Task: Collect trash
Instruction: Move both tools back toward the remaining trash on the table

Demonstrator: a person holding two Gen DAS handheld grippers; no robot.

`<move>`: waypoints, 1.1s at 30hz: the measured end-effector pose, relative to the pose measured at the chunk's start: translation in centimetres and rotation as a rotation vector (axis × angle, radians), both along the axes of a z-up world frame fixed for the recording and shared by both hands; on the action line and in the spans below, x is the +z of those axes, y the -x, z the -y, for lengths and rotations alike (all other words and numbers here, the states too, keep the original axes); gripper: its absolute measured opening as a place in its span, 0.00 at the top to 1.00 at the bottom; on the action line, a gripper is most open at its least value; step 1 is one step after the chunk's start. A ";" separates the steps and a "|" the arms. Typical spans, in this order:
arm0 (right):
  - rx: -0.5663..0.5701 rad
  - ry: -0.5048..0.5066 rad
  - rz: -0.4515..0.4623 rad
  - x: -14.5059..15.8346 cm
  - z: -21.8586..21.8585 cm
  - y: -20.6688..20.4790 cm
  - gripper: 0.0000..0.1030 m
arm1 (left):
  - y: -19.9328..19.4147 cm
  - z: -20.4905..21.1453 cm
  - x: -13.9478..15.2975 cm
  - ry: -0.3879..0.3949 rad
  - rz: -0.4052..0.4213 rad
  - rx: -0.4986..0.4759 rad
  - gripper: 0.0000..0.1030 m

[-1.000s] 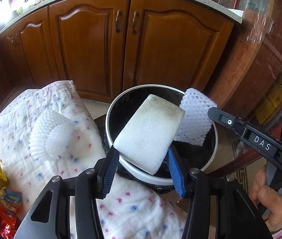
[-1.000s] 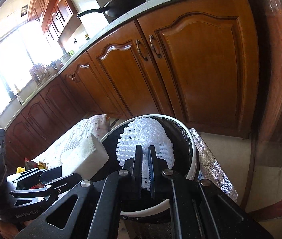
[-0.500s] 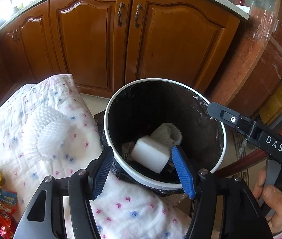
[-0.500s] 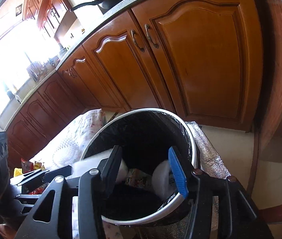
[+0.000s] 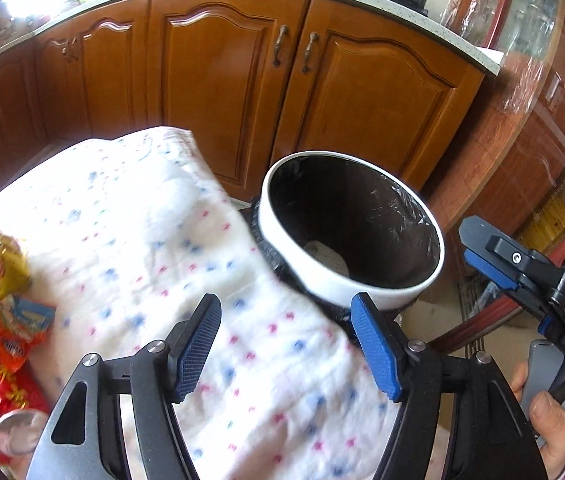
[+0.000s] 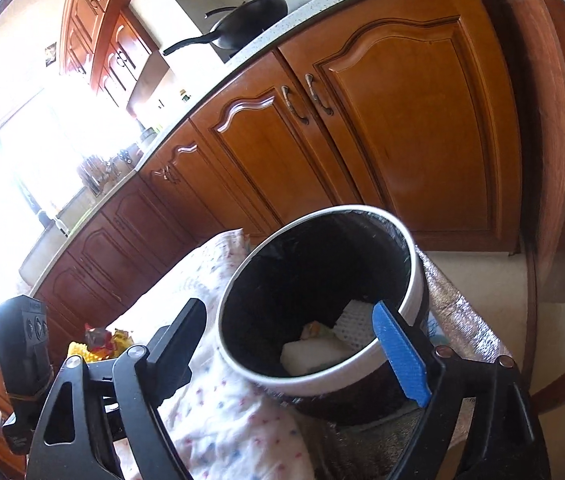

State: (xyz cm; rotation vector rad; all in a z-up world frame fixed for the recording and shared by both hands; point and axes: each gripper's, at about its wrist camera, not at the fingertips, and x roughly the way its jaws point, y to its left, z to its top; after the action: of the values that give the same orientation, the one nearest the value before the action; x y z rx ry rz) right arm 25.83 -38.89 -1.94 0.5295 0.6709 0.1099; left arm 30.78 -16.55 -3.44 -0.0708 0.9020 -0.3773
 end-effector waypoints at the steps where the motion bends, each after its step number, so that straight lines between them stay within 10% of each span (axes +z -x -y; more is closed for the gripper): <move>1: 0.004 0.000 0.001 0.0 -0.5 0.4 0.15 | 0.8 -0.3 0.4 -0.001 0.002 0.010 0.35; 33: 0.294 0.018 -0.012 -1.2 -16.7 5.6 0.14 | 16.8 -19.2 3.4 0.037 0.024 0.402 0.35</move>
State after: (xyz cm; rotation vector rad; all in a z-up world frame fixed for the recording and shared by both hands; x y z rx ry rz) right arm 20.26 -22.15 -3.18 0.4117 0.7583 0.3766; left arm 13.94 2.66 -0.01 -0.2763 0.8339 -0.0203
